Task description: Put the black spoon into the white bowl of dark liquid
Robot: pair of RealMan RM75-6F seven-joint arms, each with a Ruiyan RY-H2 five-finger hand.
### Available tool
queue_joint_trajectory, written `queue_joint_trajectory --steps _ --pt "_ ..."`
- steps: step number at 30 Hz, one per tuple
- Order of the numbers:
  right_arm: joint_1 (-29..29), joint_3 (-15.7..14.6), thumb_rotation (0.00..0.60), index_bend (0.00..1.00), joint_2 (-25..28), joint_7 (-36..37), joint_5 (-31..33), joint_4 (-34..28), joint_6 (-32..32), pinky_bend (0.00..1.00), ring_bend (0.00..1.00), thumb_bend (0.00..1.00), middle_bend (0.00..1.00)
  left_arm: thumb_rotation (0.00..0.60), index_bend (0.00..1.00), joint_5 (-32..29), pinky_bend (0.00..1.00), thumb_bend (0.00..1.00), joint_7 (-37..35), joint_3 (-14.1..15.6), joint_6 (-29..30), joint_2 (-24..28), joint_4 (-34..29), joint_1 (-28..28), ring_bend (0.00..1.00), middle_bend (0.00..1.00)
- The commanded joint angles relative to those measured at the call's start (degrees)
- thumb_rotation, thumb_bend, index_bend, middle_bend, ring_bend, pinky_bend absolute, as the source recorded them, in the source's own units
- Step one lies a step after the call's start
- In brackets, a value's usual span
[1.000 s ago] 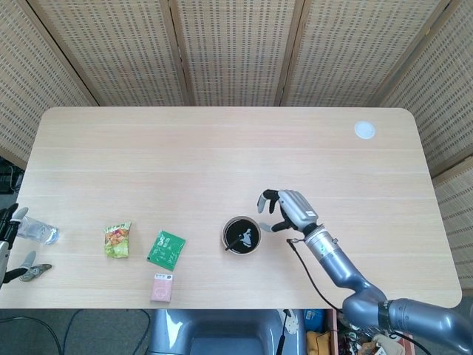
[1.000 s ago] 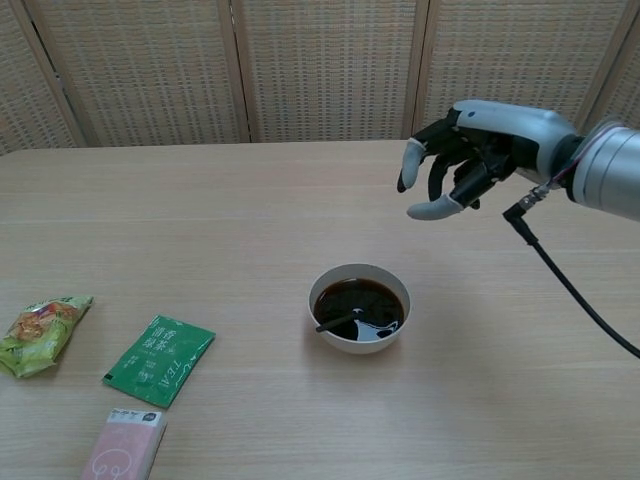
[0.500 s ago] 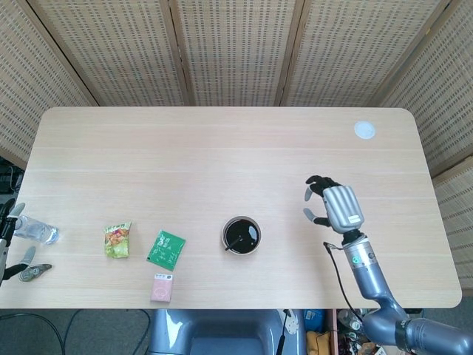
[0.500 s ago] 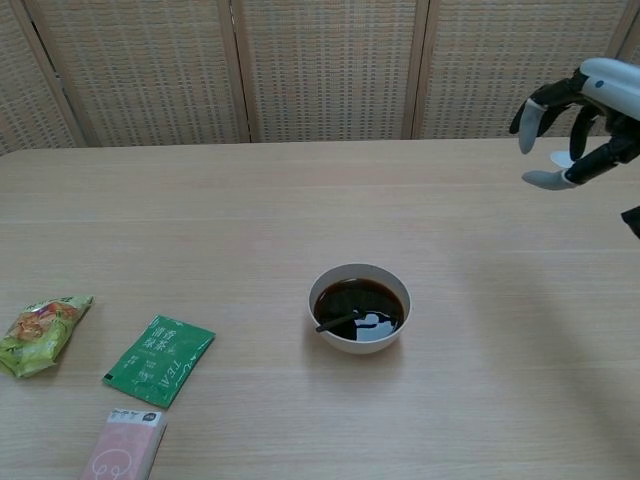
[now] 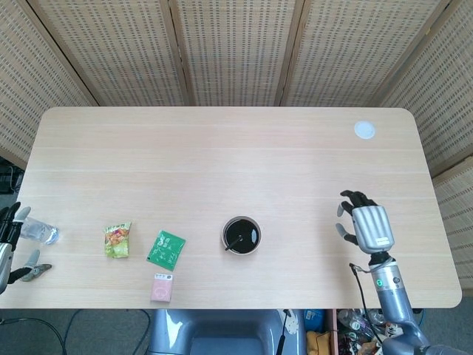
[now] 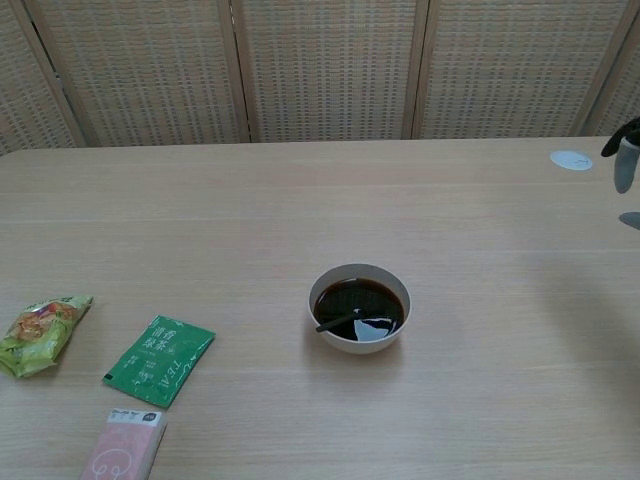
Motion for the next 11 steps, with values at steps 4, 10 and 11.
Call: queue_joint_trajectory --steps 4,10,11 --pt "-2.36 -0.6 0.6 0.56 0.86 -0.16 -1.18 -0.06 2.15 0.51 0.28 0.42 0.36 0.6 0.0 0.22 0.0 0.36 0.13 0.2 -0.54 -0.37 -0.13 -0.23 0.0 0.0" --pt "-3.38 -0.26 0.6 0.56 1.25 -0.29 -1.54 -0.26 2.29 0.51 0.28 0.42 0.36 0.6 0.0 0.61 0.0 0.36 0.34 0.43 -0.96 -0.56 -0.22 -0.48 0.0 0.0" --pt "-3.46 -0.28 0.6 0.56 1.35 -0.34 -1.62 -0.33 2.11 0.51 0.28 0.42 0.36 0.6 0.0 0.59 0.0 0.36 0.37 0.47 -1.03 -0.58 -0.22 -0.49 0.0 0.0"
